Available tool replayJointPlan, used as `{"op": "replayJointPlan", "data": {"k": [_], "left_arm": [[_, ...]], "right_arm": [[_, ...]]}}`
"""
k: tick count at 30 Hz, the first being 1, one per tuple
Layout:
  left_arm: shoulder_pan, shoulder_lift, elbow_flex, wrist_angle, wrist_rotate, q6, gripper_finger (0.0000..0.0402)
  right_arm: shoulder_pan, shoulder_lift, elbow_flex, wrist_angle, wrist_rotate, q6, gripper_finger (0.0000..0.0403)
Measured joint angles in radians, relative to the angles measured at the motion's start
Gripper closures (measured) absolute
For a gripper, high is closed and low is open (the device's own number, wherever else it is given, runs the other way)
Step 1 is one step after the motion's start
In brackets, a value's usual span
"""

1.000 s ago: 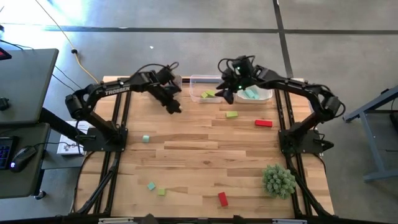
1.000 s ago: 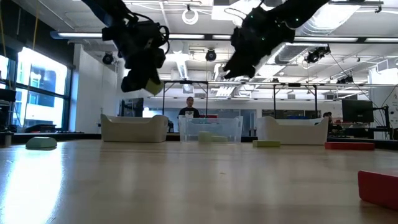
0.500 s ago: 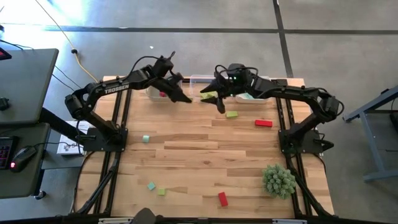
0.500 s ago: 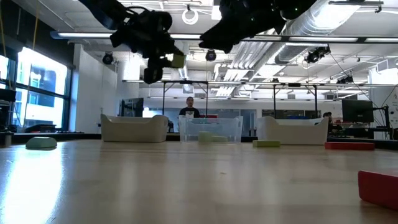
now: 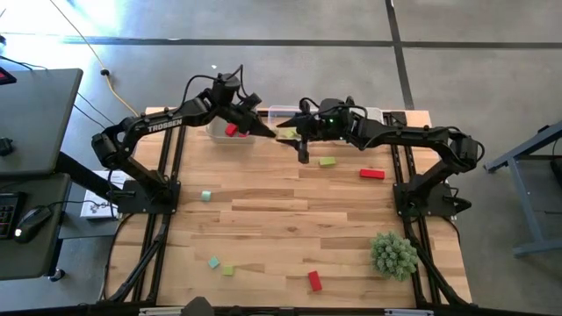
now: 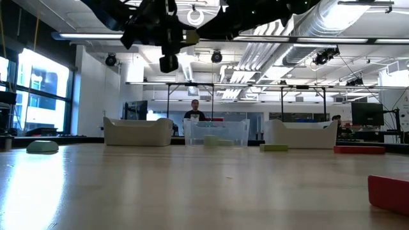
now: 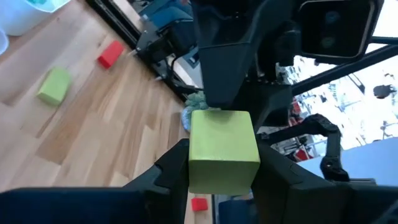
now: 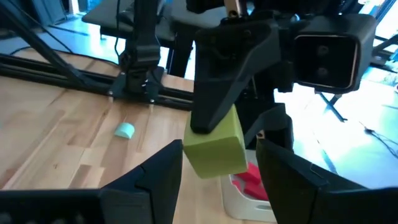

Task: Sort & place blocks by color
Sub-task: Put the green block into the transparent bin

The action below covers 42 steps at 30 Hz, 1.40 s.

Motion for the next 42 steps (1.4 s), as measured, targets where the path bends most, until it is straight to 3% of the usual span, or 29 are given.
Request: {"op": "replayJointPlan", "data": {"k": [13,26,34,42], "left_arm": [[0.0,0.0,0.0,0.092,0.004,-0.058,0.0292],[-0.002,0.0,0.0,0.089,0.005,-0.069,0.029],[-0.002,0.001,-0.002,0.119,0.012,-0.09,0.0289],[-0.005,0.002,-0.001,0.173,0.067,-0.14,0.029]], "right_arm": [[0.005,0.0,0.0,0.08,0.007,-0.012,0.021],[0.009,0.0,0.0,0.076,0.01,0.013,0.0297],[0.019,-0.002,0.0,0.071,0.036,0.022,0.0294],[0.039,0.001,0.001,0.073,0.085,0.029,0.0229]]}}
